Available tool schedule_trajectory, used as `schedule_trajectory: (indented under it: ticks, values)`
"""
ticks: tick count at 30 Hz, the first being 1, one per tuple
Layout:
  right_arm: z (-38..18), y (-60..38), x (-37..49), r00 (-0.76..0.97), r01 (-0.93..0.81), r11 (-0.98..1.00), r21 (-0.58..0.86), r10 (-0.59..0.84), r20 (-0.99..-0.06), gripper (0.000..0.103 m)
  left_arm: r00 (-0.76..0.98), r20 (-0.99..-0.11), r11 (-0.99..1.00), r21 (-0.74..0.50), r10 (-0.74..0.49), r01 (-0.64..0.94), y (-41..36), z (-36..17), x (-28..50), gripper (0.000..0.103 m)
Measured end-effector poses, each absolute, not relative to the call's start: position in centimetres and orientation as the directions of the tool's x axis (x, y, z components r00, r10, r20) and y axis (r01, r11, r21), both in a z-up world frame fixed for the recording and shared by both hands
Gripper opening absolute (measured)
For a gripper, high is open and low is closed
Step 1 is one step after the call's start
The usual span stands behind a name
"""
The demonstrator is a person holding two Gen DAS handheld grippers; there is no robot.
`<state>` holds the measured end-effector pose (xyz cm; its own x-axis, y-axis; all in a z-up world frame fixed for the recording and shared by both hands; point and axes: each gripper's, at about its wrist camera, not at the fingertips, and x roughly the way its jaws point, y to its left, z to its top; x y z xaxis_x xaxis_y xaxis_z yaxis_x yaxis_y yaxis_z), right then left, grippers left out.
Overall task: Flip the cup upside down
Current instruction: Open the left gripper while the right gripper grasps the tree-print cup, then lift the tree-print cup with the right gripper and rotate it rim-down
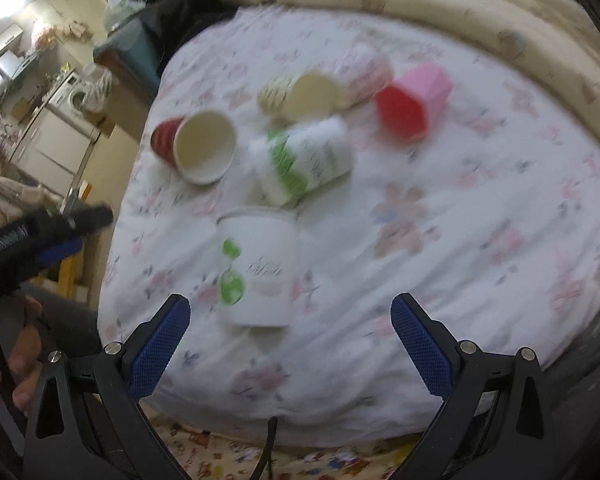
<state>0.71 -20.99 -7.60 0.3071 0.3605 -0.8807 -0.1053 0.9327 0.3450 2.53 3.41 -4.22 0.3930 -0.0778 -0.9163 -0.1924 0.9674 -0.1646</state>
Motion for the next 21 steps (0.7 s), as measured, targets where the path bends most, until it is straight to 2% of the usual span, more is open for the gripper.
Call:
schedule_trajectory:
  ticks: [1,4,9,17,21]
  values:
    - [-8.1,-20.6,0.7,0.291,-0.102,0.932,0.347,0.362,-0.886,0.101,0.391,-0.917,0.969,-0.161,-0.076,-0.189,3.3,-4.2,2.5,0.092]
    - [-10.3,-19.2,1.2,0.225,-0.09,0.933,0.348,0.359,-0.906,0.089,0.381,-0.921,0.972,-0.156,-0.08,-0.174,3.0,-4.3,2.7,0.092]
    - [-11.7,-17.8,1.9,0.193,-0.105,0.934,0.343,0.357,-0.914,0.084,0.372,-0.926,0.976,-0.139,-0.067,-0.17,2.7,-4.4,2.8,0.092]
    - [-12.5,-17.5,2.4,0.194,-0.123,0.938,0.325,0.344,-0.919,0.056,0.361,-0.929,0.975,-0.15,-0.083,-0.163,2.6,-4.8,2.8,0.092]
    - [-11.8,-18.2,2.4,0.217,-0.118,0.935,0.334,0.352,-0.91,0.056,0.368,-0.926,0.977,-0.149,-0.084,-0.152,2.4,-4.6,2.7,0.092]
